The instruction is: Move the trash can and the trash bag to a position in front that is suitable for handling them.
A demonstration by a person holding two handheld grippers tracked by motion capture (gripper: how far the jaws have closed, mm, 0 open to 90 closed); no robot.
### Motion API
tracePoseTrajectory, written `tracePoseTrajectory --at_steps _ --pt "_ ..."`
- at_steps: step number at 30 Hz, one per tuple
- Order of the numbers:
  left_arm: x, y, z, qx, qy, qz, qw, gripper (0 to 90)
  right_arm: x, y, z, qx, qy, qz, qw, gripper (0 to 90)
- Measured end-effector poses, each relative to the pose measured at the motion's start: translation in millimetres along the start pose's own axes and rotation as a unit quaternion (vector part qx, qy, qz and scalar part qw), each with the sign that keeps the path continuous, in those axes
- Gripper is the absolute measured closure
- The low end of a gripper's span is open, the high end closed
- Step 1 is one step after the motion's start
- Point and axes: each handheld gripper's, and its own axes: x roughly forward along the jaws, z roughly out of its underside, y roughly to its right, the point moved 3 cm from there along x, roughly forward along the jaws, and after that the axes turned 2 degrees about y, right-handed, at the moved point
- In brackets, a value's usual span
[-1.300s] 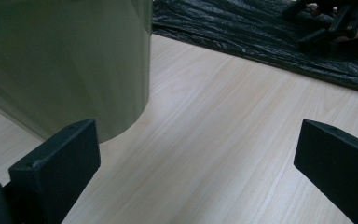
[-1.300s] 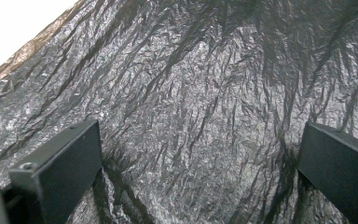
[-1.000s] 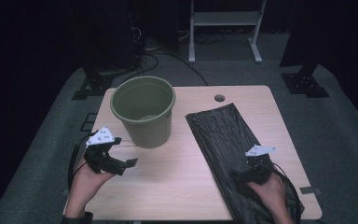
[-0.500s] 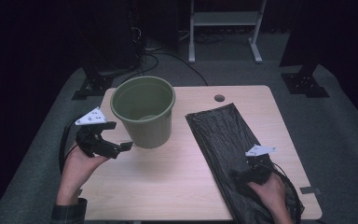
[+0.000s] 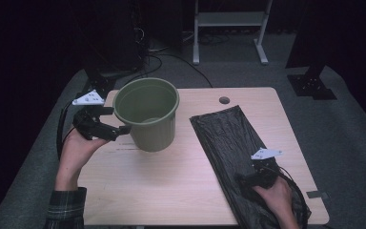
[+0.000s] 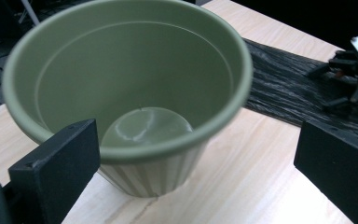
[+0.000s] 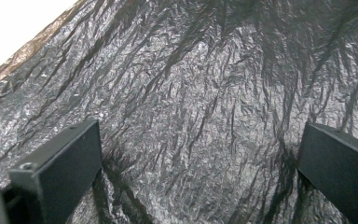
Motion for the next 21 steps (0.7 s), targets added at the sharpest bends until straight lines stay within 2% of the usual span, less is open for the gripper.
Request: tracePoseTrajectory --at_steps 5,8,9,15,17,20,21 --pt "8.2 -21.6 -5.9 -0.004 -0.006 -0.009 0.9999 0.0 0.1 0.0 0.0 0.000 0.000 0.000 1.0000 0.0" --pt "10.0 -28.5 -7.9 -0.008 0.002 -0.008 0.9999 0.0 0.0 0.0 0.0 0.000 0.000 0.000 1.0000 0.0" --pt "13.2 -35.0 -8.8 -0.006 0.001 -0.012 0.9999 0.0 0.0 0.0 0.0 0.000 0.000 0.000 1.0000 0.0" --pt "23.9 -49.3 -8.6 -0.009 0.000 -0.017 0.9998 0.0 -0.1 0.0 0.0 0.000 -0.001 0.000 1.0000 0.0" --pt "32.3 -57.0 -5.9 -0.012 -0.004 -0.017 0.9998 0.0 0.0 -0.1 0.0 0.001 0.000 0.000 1.0000 0.0" --pt "37.8 -60.4 -4.0 -0.014 -0.006 -0.016 0.9998 0.0 0.1 -0.1 0.0 0.001 0.000 0.000 1.0000 0.0" --pt "42.4 -63.9 -1.7 -0.017 -0.008 -0.022 0.9996 0.0 0.1 0.0 0.0 0.000 0.001 0.000 1.0000 0.0"
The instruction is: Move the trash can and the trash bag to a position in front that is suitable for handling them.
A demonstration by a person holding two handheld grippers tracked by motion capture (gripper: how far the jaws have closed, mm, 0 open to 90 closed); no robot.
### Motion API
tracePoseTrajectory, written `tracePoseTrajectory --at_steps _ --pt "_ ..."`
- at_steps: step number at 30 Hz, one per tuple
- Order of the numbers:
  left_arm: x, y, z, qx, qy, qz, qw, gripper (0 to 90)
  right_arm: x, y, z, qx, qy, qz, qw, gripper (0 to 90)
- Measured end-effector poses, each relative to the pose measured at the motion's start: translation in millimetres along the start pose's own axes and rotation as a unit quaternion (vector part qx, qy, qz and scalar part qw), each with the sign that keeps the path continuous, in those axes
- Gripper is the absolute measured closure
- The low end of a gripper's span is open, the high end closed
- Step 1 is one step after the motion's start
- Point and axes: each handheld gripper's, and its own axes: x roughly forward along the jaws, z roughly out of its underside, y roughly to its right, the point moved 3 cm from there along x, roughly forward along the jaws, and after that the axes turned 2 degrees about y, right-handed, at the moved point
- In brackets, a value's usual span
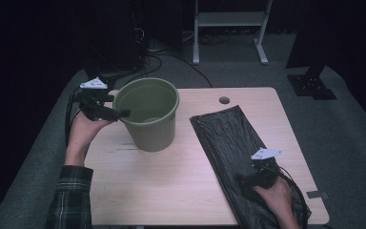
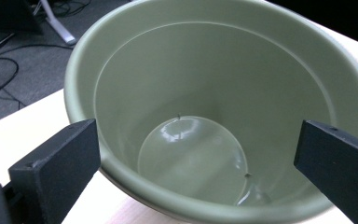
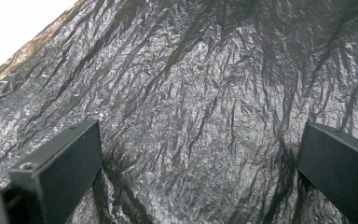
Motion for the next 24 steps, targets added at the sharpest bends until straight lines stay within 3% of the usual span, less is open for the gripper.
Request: tracePoseTrajectory --at_steps 10,12,15,24 --pt "14.8 -14.5 10.1 -0.017 -0.028 -0.009 0.9994 0.0 -0.1 0.1 0.0 -0.001 -0.001 -0.001 1.0000 0.0" --pt "16.4 -14.3 10.8 -0.016 -0.032 -0.012 0.9993 0.0 -0.1 0.0 0.0 0.000 -0.001 0.000 1.0000 0.0" --pt "18.9 -14.0 12.2 -0.028 -0.032 0.000 0.9991 0.0 -0.1 0.0 0.0 0.000 -0.001 -0.001 1.0000 0.0" --pt "19.8 -7.7 12.4 -0.028 -0.040 0.008 0.9988 0.0 -0.1 0.0 0.1 0.000 -0.001 -0.001 1.0000 0.0"
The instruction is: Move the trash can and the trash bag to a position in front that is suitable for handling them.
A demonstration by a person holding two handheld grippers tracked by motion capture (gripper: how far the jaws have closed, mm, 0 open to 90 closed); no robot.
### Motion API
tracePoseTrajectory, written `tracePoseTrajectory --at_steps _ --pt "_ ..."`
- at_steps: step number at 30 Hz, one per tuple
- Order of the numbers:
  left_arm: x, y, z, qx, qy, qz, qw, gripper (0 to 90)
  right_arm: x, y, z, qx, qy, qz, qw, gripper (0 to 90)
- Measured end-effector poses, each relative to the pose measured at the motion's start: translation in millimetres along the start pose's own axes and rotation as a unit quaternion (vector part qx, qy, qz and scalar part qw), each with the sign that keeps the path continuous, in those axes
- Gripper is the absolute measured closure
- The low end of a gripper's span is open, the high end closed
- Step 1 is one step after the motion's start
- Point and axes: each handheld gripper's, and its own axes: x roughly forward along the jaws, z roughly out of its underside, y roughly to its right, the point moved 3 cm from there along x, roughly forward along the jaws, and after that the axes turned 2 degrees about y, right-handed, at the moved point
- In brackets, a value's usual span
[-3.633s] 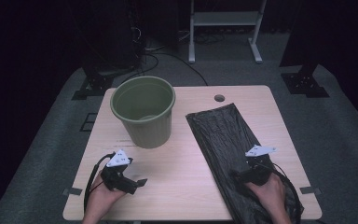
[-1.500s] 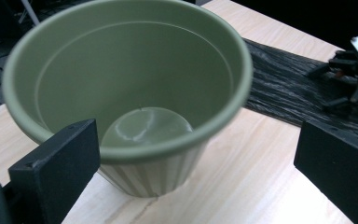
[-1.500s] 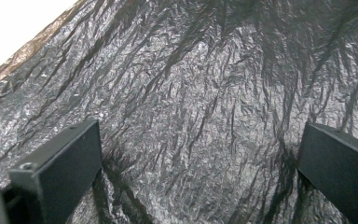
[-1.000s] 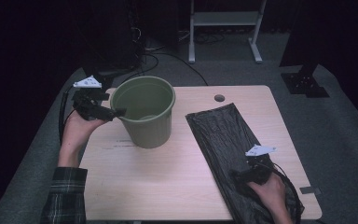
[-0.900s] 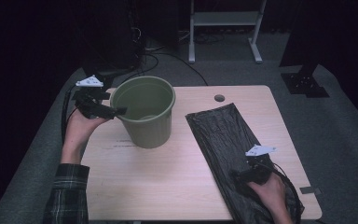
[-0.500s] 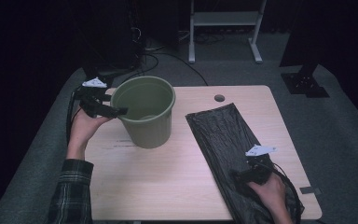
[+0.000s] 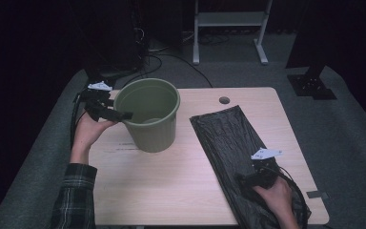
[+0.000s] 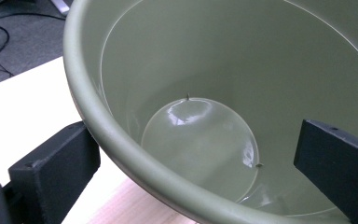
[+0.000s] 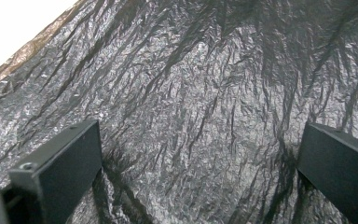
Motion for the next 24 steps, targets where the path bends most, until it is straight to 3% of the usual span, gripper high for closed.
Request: tracePoseTrajectory --at_steps 19,24 --pt "-9.4 35.6 12.6 0.024 0.001 0.036 0.9991 0.0 0.0 0.0 0.0 0.000 0.000 0.000 1.0000 0.0" --pt "-13.8 53.1 18.8 0.033 0.005 0.048 0.9983 0.0 0.0 0.0 0.0 0.001 0.000 0.000 1.0000 0.0"
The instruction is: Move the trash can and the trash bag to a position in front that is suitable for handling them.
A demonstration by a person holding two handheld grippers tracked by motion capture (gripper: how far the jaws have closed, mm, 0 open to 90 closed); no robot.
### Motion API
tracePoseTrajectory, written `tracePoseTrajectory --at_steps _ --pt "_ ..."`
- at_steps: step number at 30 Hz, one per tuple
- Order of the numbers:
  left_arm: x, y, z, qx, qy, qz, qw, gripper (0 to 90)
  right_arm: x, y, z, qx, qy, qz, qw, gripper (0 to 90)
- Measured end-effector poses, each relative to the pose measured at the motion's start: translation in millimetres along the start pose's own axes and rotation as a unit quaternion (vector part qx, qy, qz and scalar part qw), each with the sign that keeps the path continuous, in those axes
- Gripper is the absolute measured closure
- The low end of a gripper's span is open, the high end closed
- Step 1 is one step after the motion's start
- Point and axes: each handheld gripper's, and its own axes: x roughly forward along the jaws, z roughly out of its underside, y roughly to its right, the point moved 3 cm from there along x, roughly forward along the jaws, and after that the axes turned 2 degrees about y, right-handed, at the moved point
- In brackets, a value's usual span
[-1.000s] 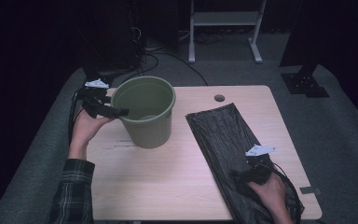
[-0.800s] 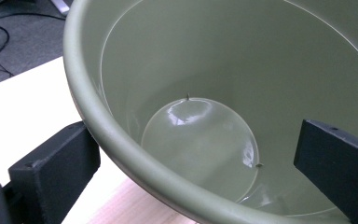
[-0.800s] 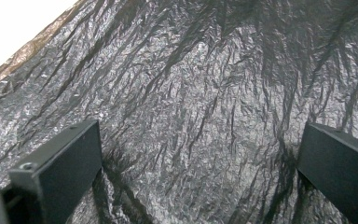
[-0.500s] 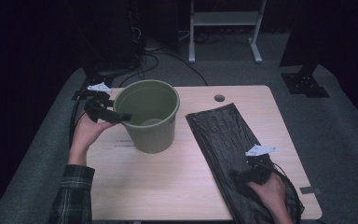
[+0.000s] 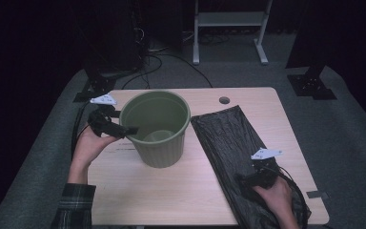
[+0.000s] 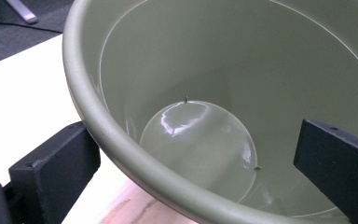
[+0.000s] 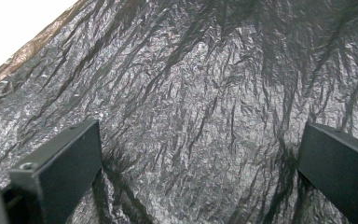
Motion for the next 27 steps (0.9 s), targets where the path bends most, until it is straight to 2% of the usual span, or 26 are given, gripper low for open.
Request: tracePoseTrajectory --at_steps 16,21,22,27 --pt "4.4 47.8 6.9 0.029 0.004 0.032 0.9991 0.0 0.0 -0.1 0.1 0.000 0.000 0.001 1.0000 0.0" --pt "8.0 59.2 8.2 0.040 0.003 0.041 0.9983 0.0 -0.1 -0.2 0.1 0.001 0.000 0.001 1.0000 0.0" --pt "10.2 64.0 8.3 0.040 0.006 0.051 0.9979 0.0 0.0 -0.2 0.1 0.001 0.000 0.001 1.0000 0.0" --pt "13.8 75.3 6.9 0.046 0.004 0.058 0.9973 0.0 -0.1 -0.2 0.1 0.001 0.000 0.001 1.0000 0.0"
